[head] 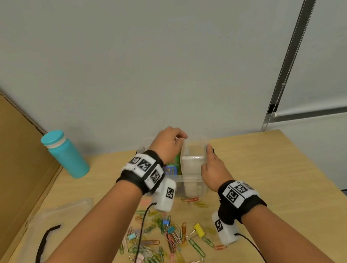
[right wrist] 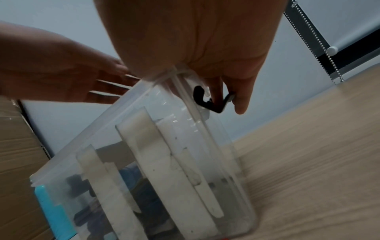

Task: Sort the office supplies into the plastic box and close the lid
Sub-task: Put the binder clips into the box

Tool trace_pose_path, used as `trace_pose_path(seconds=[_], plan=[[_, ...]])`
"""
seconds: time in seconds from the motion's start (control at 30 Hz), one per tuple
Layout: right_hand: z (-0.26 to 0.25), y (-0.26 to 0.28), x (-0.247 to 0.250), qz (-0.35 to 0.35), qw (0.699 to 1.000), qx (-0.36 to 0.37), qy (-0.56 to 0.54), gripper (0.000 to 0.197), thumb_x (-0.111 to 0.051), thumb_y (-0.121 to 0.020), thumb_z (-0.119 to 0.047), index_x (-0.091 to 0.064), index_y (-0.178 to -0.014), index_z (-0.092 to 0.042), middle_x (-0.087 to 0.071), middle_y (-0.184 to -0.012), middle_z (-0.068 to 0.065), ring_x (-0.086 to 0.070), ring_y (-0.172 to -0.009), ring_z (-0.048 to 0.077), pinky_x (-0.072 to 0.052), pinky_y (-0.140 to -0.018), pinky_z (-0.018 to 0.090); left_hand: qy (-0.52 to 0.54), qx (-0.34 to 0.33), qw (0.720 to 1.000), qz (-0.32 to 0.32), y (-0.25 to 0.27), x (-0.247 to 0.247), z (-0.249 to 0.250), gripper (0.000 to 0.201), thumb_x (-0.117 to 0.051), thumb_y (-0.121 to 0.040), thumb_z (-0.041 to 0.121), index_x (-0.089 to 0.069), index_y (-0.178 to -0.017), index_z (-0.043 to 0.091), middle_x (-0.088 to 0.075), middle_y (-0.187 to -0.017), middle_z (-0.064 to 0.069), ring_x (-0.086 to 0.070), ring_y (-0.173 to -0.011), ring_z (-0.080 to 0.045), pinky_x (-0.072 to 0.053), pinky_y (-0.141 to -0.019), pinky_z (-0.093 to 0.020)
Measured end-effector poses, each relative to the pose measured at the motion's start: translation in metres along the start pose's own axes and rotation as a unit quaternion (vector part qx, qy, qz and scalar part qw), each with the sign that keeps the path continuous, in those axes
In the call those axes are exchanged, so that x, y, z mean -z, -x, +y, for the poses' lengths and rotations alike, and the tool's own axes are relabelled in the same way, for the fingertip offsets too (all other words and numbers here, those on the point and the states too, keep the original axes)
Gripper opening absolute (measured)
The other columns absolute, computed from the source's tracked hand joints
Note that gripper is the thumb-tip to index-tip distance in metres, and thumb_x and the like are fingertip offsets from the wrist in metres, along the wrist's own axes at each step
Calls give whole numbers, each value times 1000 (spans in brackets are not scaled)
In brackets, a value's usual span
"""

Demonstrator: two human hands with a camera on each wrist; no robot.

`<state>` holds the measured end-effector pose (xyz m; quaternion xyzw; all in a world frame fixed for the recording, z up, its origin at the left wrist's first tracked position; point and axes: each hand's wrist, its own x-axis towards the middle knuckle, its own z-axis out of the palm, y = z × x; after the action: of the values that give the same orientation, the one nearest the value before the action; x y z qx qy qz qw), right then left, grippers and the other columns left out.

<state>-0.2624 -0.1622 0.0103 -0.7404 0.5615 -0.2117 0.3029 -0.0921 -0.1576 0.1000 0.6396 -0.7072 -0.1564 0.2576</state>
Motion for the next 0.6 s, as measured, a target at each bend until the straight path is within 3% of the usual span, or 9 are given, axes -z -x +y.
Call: trace_pose_path(seconds=[0.1,0.2,0.27,0.33,0.4,0.47,0.6], plan=[[-1,-1,4,-15,1000,-4,3,65,-34,-99,-21,4,-151,-11,-16,-157,15,-20,-142,31,-18,-116,37,17,-22,999,32,62,7,-13,20,-48,-94,19,-62,-108,23,-58,-106,5,-54,-101,-12,-44,-91,-27],[-4,15,9,9,1000,2,5,71,-35,-99,-43,2,-152,-15,0,-159,10,-2,-146,28,-7,-118,41,14,-6,1000,5,119,0,-27,20,-49,-95,25,-61,-110,26,-58,-107,11,-52,-101,-3,-44,-90,-22],[-8,40,12,98,994,44,33,68,-43,-96,-42,-12,-150,-12,-9,-156,10,-8,-144,28,-16,-118,43,-25,6,999,-44,149,-14,-38,19,-50,-94,27,-60,-110,27,-56,-109,13,-49,-103,-1,-44,-94,-25],[-10,68,12,166,977,113,65,54,-53,-90,-28,-34,-137,-12,-29,-141,10,-27,-130,23,-34,-109,41,-78,29,992,-99,168,-29,-53,21,-51,-93,29,-58,-112,30,-54,-114,13,-45,-107,-5,-42,-98,-31],[-7,91,7,117,972,168,113,39,-56,-85,-18,-45,-123,-16,-33,-132,4,-39,-115,17,-47,-93,33,-106,50,983,-141,179,-43,-66,33,-52,-92,23,-53,-123,32,-50,-126,10,-45,-116,-12,-41,-102,-33],[-2,104,1,36,969,188,154,32,-58,-83,-13,-49,-113,-21,-27,-139,3,-46,-111,16,-52,-78,25,-113,50,977,-172,180,-53,-73,46,-50,-91,14,-47,-133,32,-45,-136,8,-43,-123,-15,-38,-105,-32],[-9,114,-1,35,946,249,204,34,-63,-77,-11,-54,-109,-22,-36,-136,5,-47,-112,20,-49,-77,22,-145,28,968,-204,171,-65,-71,46,-48,-93,14,-46,-135,30,-45,-137,5,-45,-124,-17,-41,-102,-32]])
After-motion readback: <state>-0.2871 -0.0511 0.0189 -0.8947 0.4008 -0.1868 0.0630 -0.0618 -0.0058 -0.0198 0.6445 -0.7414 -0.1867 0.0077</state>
